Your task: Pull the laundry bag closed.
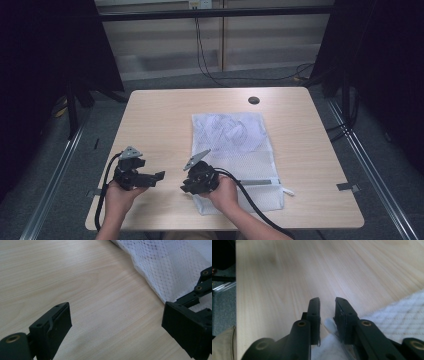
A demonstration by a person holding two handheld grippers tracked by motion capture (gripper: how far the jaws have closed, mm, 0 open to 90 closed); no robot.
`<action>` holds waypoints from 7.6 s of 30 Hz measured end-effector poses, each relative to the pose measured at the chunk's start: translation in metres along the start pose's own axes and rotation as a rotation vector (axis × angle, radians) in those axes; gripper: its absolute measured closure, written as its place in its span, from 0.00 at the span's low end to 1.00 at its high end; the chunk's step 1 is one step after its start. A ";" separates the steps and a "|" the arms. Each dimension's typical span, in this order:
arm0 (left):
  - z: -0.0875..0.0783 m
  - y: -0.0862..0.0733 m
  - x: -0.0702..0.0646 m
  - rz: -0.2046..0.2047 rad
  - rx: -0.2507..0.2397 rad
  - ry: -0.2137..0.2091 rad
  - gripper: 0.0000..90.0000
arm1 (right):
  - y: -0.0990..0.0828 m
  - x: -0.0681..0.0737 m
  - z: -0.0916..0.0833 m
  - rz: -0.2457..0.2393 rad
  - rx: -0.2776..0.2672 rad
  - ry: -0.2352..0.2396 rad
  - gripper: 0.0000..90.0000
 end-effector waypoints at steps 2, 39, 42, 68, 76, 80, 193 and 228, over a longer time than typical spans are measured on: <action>0.001 0.000 0.000 -0.001 0.001 -0.003 0.10 | 0.000 0.002 0.002 -0.020 0.019 -0.004 0.83; 0.016 -0.003 -0.019 -0.024 0.024 -0.227 0.11 | 0.002 -0.011 -0.029 0.055 -0.048 -0.006 0.97; 0.022 -0.003 -0.027 -0.002 0.052 -0.276 0.11 | 0.002 -0.013 -0.033 0.066 -0.056 -0.018 0.97; 0.054 -0.007 -0.065 -0.036 0.071 -0.476 0.44 | 0.006 -0.013 -0.048 0.086 -0.128 -0.009 0.97; 0.060 -0.007 -0.071 -0.049 0.073 -0.497 0.52 | 0.006 -0.012 -0.047 0.083 -0.126 -0.007 0.97; 0.061 -0.009 -0.072 -0.076 0.044 -0.510 0.58 | 0.006 -0.012 -0.048 0.084 -0.133 -0.005 0.97; 0.054 -0.006 -0.074 -0.268 0.037 -0.538 0.98 | 0.026 -0.007 -0.048 0.068 -0.119 -0.048 0.97; 0.054 -0.007 -0.076 -0.206 0.045 -0.511 0.98 | 0.027 -0.009 -0.039 0.084 -0.026 0.066 1.00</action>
Point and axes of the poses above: each handheld gripper's, and its own axes: z roughly forward along the jaws, y roughly out of its top, x roughly to its left, the point moved 1 cm from there along z, roughly forward along the jaws
